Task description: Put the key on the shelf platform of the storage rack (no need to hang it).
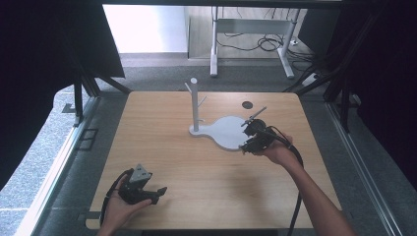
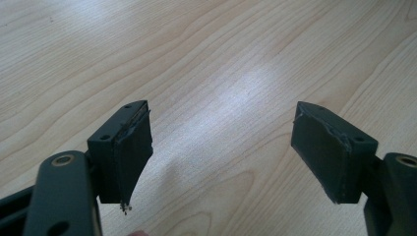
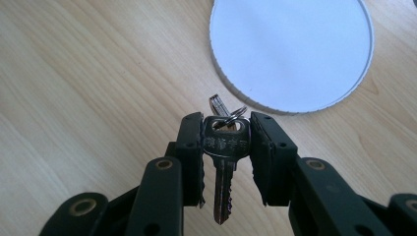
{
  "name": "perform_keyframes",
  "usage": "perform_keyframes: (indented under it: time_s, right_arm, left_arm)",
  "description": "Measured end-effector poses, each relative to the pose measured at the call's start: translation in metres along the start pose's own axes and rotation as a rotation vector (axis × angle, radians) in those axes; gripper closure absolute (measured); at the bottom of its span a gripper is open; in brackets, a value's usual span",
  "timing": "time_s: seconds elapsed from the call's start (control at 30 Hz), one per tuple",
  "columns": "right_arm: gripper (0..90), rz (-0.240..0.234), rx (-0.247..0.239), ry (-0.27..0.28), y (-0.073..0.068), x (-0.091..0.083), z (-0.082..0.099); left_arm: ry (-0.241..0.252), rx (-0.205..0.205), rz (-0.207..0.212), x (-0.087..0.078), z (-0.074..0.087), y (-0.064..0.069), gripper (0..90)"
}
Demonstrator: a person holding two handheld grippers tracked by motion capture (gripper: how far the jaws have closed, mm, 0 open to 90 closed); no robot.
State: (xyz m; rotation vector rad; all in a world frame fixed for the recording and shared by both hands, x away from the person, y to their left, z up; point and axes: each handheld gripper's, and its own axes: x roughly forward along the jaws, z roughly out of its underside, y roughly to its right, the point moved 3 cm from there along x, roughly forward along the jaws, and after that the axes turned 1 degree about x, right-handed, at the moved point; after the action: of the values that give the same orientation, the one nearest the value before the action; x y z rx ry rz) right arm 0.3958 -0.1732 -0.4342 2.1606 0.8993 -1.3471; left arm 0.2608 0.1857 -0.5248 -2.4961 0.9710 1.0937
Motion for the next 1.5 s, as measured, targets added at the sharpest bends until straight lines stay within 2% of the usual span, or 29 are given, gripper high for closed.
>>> perform_keyframes:
  time_s: [0.2, 0.43, 0.87, 1.4, 1.5]
  right_arm:
    - [68.3, 0.0, 0.024, 0.011, 0.008, 0.004, -0.012]
    - [68.3, -0.002, 0.03, 0.01, 0.014, 0.01, -0.019]
    - [68.3, -0.008, 0.058, -0.003, 0.027, 0.024, -0.039]
    - [68.2, -0.02, 0.087, -0.028, 0.038, 0.059, -0.059]
    - [68.2, -0.018, 0.096, -0.041, 0.042, 0.07, -0.06]
  left_arm:
    - [0.002, -0.001, -0.001, 0.0, 0.0, -0.001, 23.7]
    - [-0.001, 0.004, 0.002, 0.0, 0.0, -0.001, 23.7]
    - [0.002, -0.006, 0.002, 0.0, 0.0, -0.001, 23.6]
    - [0.001, -0.005, 0.005, 0.0, 0.001, -0.003, 23.6]
    - [0.002, -0.007, 0.005, 0.001, 0.002, -0.003, 23.6]
